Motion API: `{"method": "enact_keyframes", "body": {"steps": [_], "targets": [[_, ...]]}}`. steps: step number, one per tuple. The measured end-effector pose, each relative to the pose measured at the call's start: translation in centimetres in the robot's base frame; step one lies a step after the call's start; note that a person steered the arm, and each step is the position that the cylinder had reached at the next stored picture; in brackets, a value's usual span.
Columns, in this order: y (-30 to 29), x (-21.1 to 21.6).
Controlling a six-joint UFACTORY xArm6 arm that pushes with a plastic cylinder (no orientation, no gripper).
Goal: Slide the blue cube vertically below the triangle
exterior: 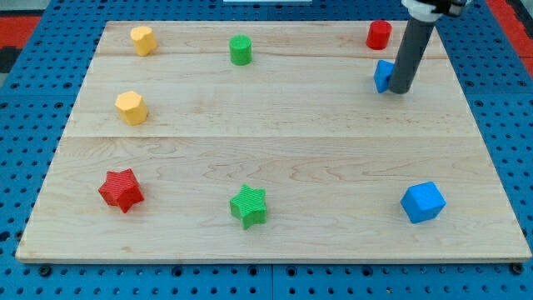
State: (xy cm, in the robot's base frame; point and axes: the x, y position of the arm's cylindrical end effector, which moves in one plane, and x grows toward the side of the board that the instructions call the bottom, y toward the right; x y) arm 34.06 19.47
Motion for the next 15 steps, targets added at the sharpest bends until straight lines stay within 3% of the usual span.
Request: {"method": "enact_keyframes", "body": {"steps": [1, 2, 3, 5, 7, 8, 9, 10, 12, 15], "targets": [[0.3, -1.2], [2.7, 3.8], [7.0, 11.5], [6.3, 20.9], [-0.9, 22.7], [-2.8, 22.8], [-1.5, 25.9], [-4.9, 26.3], [-4.9, 23.7], [-7.0, 14.8]]}}
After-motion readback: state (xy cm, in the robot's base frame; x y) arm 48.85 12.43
